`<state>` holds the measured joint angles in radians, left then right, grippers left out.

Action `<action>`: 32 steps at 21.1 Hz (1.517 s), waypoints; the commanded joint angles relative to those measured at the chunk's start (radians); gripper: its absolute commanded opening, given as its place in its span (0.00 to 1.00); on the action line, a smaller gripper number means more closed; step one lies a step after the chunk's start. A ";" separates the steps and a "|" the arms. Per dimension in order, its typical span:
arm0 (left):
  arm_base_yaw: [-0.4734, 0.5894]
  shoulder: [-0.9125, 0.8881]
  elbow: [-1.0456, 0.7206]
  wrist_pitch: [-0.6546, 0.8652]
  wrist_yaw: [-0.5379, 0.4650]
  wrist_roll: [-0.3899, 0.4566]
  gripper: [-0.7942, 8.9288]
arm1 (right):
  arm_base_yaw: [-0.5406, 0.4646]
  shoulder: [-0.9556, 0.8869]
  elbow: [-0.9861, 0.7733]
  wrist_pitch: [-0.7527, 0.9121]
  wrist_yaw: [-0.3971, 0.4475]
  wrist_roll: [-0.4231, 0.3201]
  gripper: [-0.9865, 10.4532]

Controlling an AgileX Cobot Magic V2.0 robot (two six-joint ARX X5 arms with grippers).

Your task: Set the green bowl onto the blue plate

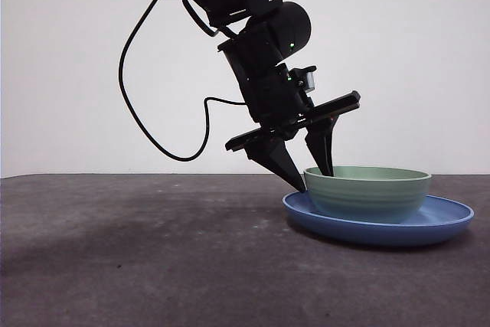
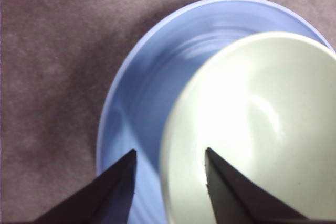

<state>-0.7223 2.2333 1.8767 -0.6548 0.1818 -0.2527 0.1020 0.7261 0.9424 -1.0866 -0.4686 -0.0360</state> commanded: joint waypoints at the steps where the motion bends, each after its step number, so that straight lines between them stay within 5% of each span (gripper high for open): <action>1: -0.014 0.026 0.034 0.005 0.001 0.008 0.31 | 0.002 0.003 0.021 0.009 -0.002 0.011 0.40; 10: 0.031 -0.103 0.036 -0.013 0.001 0.009 0.31 | 0.002 0.003 0.021 0.009 -0.002 0.010 0.40; 20: 0.169 -0.491 0.006 -0.225 -0.001 0.108 0.40 | 0.002 0.003 0.021 0.016 0.005 0.010 0.40; 27: 0.215 -0.861 -0.462 -0.140 0.014 0.129 0.40 | 0.002 0.003 0.021 0.029 0.005 0.010 0.40; 32: 0.214 -1.121 -0.748 -0.082 0.222 0.159 0.40 | 0.002 0.004 0.021 0.028 0.005 0.010 0.40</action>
<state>-0.5022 1.1023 1.1172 -0.7517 0.3973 -0.1177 0.1020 0.7261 0.9424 -1.0649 -0.4648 -0.0360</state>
